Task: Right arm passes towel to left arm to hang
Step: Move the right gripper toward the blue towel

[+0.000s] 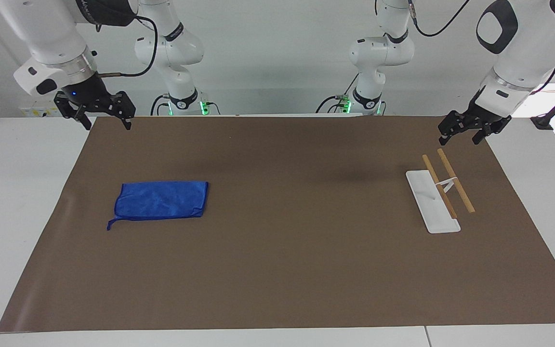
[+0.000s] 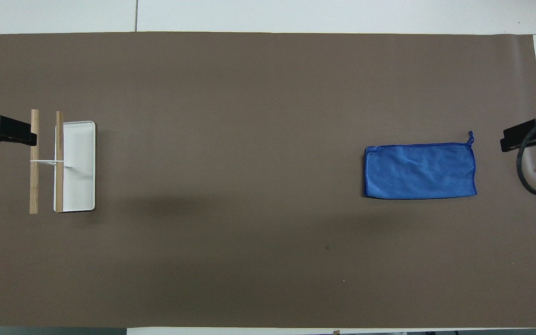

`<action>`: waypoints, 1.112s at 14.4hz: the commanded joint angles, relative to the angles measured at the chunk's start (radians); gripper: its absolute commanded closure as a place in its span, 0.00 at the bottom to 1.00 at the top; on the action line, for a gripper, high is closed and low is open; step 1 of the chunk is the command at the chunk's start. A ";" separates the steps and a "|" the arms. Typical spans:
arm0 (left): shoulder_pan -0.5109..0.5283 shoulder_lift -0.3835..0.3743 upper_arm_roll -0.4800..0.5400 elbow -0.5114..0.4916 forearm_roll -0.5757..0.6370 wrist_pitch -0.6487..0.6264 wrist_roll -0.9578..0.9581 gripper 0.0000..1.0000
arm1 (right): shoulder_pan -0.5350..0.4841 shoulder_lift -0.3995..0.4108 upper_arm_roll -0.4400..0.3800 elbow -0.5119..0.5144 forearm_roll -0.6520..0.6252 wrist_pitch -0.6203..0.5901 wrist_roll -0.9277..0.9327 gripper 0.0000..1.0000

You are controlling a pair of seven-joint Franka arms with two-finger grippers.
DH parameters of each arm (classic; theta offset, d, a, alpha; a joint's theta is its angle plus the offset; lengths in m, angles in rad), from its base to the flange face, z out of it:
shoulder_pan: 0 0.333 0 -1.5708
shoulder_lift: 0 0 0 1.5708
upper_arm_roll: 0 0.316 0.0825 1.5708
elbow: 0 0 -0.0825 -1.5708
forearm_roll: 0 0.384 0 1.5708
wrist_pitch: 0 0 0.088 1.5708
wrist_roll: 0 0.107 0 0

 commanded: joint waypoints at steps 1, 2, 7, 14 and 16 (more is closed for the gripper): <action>0.004 -0.011 -0.002 -0.004 0.018 0.004 0.003 0.00 | -0.004 0.004 0.000 0.011 -0.007 -0.001 -0.022 0.00; 0.004 -0.011 -0.002 -0.004 0.018 0.004 0.003 0.00 | -0.004 0.006 0.000 0.012 -0.007 -0.001 -0.022 0.00; 0.004 -0.011 -0.002 -0.004 0.018 0.004 0.003 0.00 | -0.003 -0.005 0.002 -0.023 -0.004 0.026 -0.013 0.00; 0.004 -0.011 -0.002 -0.004 0.018 0.004 0.003 0.00 | -0.026 -0.186 -0.003 -0.522 -0.004 0.469 -0.025 0.00; 0.004 -0.011 -0.002 -0.004 0.018 0.004 0.003 0.00 | -0.024 -0.146 -0.003 -0.595 -0.002 0.561 -0.031 0.00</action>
